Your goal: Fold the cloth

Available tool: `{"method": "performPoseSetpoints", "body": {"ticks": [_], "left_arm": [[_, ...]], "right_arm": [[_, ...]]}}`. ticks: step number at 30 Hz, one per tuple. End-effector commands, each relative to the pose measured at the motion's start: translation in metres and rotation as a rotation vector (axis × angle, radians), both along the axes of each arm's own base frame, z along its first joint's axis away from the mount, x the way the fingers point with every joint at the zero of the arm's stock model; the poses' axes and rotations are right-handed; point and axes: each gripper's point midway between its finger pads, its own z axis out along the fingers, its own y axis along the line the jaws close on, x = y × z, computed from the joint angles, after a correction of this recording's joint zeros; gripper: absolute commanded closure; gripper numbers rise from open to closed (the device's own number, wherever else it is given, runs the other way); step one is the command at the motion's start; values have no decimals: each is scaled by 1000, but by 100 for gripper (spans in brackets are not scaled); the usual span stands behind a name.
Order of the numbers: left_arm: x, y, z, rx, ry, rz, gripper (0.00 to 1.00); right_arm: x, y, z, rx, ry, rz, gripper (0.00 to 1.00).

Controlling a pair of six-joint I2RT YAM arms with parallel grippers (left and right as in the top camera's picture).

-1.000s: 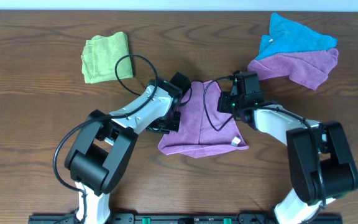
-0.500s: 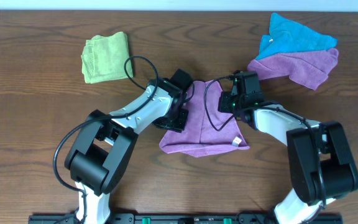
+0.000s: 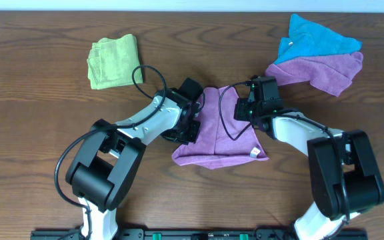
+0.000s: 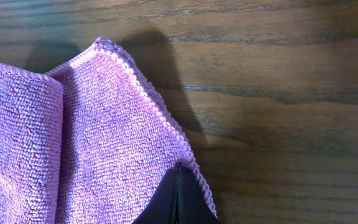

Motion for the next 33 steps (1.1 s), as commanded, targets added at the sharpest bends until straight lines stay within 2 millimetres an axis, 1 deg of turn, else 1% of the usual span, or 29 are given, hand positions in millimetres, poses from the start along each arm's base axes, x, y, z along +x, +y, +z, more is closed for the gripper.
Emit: {"method": "performPoseSetpoints", "body": {"ticks": [1,2,5,8,11,13,19,25,26,27,28,29,30,31,33], "left_arm": [[-7,20,-15,71,37,26,94],[-5,25,-14,93,31,41,94],[6,50,-3,180,2,82,94],[10,64,4,206,0,113,94],[9,72,6,212,14,132,94],[6,76,7,223,32,135,94],[-6,91,9,305,69,141,94],[-14,96,11,332,98,153,94],[-14,96,11,332,98,153,83],[-14,96,10,331,97,154,67],[-14,96,10,331,98,156,50],[-14,96,11,329,100,157,45],[-15,94,10,321,104,158,45],[-15,93,10,315,109,159,45],[-16,94,11,317,109,158,40]], "right_arm": [[-10,-16,-18,-74,44,-26,99],[-10,-16,-18,-74,44,-26,98],[-10,-16,-18,-74,43,-27,99],[-9,-18,-18,-80,40,-31,99],[-8,-17,-17,-77,33,-31,99],[-7,-17,-16,-77,29,-31,99],[-3,-33,-16,-156,11,-84,99],[-2,-33,-16,-153,6,-83,99],[-1,-32,-15,-149,2,-81,92],[-1,-31,-15,-148,2,-80,82],[-1,-29,-15,-137,3,-73,75],[-2,-26,-14,-123,5,-64,72],[-2,-23,-14,-107,8,-53,71],[-2,-19,-12,-88,7,-42,71],[-1,-14,-8,-60,1,-26,73]]}}
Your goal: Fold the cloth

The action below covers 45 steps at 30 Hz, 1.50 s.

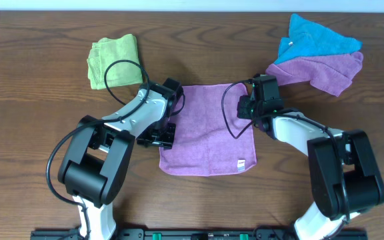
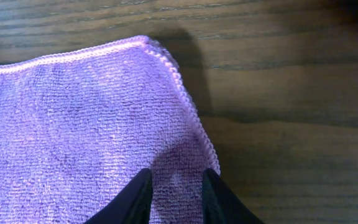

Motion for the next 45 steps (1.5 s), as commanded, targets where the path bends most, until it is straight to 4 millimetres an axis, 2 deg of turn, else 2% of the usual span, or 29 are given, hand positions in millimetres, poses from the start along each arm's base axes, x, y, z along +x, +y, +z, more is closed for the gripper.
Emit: {"method": "performPoseSetpoints", "body": {"ticks": [1,3,4,5,11,16,20,23,25,26,29,32,36,39,45], "left_arm": [[2,1,6,1,-16,10,40],[2,1,7,3,-13,10,37],[1,1,7,3,-11,10,36],[-1,2,7,5,-4,11,35],[-29,-16,14,-90,131,38,38],[-37,-25,33,-132,115,-12,37],[-40,-31,44,-170,61,-53,34],[-55,-29,35,-185,81,-57,35],[-72,-32,27,-233,111,-47,39],[-74,-33,24,-255,101,-44,40],[-64,-47,25,-358,-19,-6,39],[-50,-51,31,-410,-155,-9,35],[-42,-55,19,-454,-241,30,34],[-49,-51,8,-449,-231,47,33],[-64,-50,2,-459,-174,76,33]], "right_arm": [[-10,1,-8,18,40,16,68],[-8,1,-2,21,26,16,51],[-7,2,1,23,18,16,38],[-6,2,7,26,3,16,34],[-2,7,41,60,-63,31,36],[-18,3,63,52,-51,38,34],[-29,-1,60,29,-7,48,34],[-34,-2,56,20,16,52,34],[-36,-2,55,8,22,68,34],[-36,-2,54,2,22,76,34],[-37,-2,54,-12,18,97,33],[-36,-2,54,-11,18,97,32],[-37,-2,54,-12,19,97,32],[-37,-2,54,-11,21,99,36],[-37,4,56,18,18,121,40]]}}
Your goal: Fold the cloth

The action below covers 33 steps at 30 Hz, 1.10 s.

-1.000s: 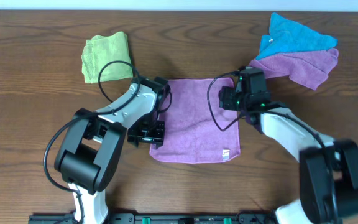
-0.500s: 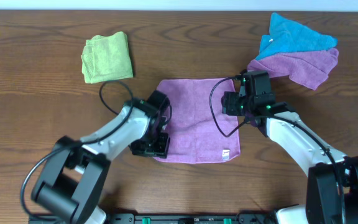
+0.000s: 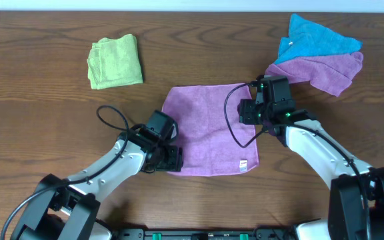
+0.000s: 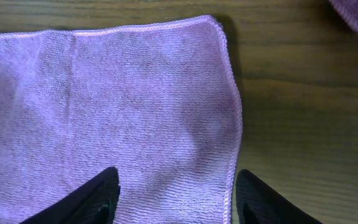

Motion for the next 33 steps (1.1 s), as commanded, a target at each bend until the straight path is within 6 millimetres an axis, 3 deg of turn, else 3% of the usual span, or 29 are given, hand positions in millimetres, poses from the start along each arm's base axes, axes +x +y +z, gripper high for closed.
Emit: {"method": "performPoseSetpoints", "body": {"ticks": [1,7,11,14,21,23,29,33], "left_arm": [[-15,-3,-2,-29,70,14,34],[-34,-10,2,-85,172,14,37],[-32,-11,1,-75,154,9,37],[-27,-12,1,-72,126,5,37],[-23,-7,-2,-39,108,28,40],[-28,-8,-1,-43,138,39,40],[-48,-9,2,-64,241,50,39],[-32,-9,-3,-15,135,34,36]], "right_arm": [[0,1,2,9,-6,14,40],[0,1,2,10,-6,14,45],[-4,7,1,19,0,56,40],[-18,26,-1,58,32,180,46],[-45,26,-29,15,161,212,68],[-45,24,-37,-3,171,204,76],[-34,11,-45,-82,144,164,77],[-26,12,-41,-81,110,160,85]]}}
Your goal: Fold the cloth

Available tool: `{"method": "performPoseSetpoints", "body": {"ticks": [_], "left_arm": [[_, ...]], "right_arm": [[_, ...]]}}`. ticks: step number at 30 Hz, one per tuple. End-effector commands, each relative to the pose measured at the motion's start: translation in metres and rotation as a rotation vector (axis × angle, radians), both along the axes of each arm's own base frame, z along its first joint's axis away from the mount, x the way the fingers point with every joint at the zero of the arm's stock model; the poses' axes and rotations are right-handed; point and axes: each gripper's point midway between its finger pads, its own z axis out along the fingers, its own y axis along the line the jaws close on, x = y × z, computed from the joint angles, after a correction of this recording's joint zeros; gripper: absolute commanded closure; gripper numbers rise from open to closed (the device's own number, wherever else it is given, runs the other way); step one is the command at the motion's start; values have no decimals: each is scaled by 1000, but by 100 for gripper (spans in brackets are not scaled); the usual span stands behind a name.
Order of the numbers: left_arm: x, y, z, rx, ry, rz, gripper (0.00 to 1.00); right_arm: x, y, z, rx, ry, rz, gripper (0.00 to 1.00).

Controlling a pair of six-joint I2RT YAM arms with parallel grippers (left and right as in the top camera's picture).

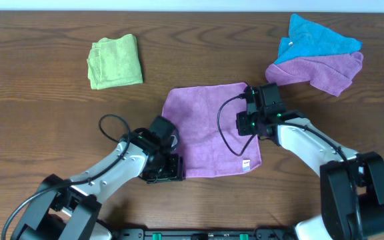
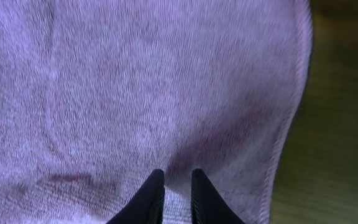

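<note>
The purple cloth (image 1: 209,127) lies spread flat as one layer in the middle of the table, with a small white tag near its near right corner. My right gripper (image 1: 247,125) sits on the cloth's right edge, about halfway along it. In the right wrist view the cloth (image 2: 135,81) fills the frame, and the right gripper (image 2: 174,190) has its fingers drawn close with a ridge of cloth pinched between them. My left gripper (image 1: 169,168) rests at the cloth's near left corner; its jaws are hidden under the wrist.
A folded green cloth (image 1: 115,61) lies at the far left. A blue cloth (image 1: 315,37) and a second purple cloth (image 1: 325,70) are heaped at the far right. The bare wooden table (image 1: 39,120) surrounds them.
My right gripper was wide open over the cloth's far right corner; now it is lower on the right edge, with fingers closed on a pinch of cloth. The left gripper shifted slightly nearer.
At first the cloth was bunched, held up between both grippers. Then it lay spread out, with the right fingers partly apart at its far right corner. Later the right gripper was wide open and the left was at the near left corner. Now the right pinches the right edge.
</note>
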Motion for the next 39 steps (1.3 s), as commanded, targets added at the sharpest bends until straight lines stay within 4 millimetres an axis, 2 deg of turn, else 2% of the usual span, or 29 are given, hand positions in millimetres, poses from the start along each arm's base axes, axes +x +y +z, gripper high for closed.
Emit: {"method": "performPoseSetpoints", "body": {"ticks": [1,2,5,8,10,12,15,21,24,26,28,29,33,36,39], "left_arm": [[13,2,-6,53,-85,-5,35],[22,1,-6,61,-134,-5,34],[33,-2,-5,57,-190,-11,34],[42,10,-8,132,-239,3,31],[48,17,-9,177,-273,-3,30],[52,20,-9,192,-290,3,28],[52,15,-8,166,-285,3,28],[37,-4,-5,46,-211,-23,29],[31,-1,-9,54,-197,-24,50],[25,3,-14,65,-181,-26,55],[18,8,-20,74,-162,-19,75],[16,9,-23,78,-155,-11,79],[12,11,-26,80,-139,15,80],[9,2,-23,29,-118,14,80],[0,-9,-18,-45,-65,7,81]], "right_arm": [[0,-1,-2,-26,-11,7,85],[0,0,-2,-27,-11,12,86],[-2,2,-3,-20,-4,20,89],[-4,7,-3,-9,0,34,91],[-6,11,-3,-9,1,44,98],[-7,15,-3,-9,0,56,99],[-10,21,-3,-9,0,76,99],[-8,26,-1,-21,-22,85,99],[-6,23,-1,-36,-29,77,98],[-5,22,-1,-42,-32,73,99],[-3,19,-1,-60,-41,64,99],[-2,18,-1,-62,-46,62,98],[1,19,1,-57,-61,61,98],[3,18,2,-65,-71,55,99],[7,9,1,-114,-85,24,99]]}}
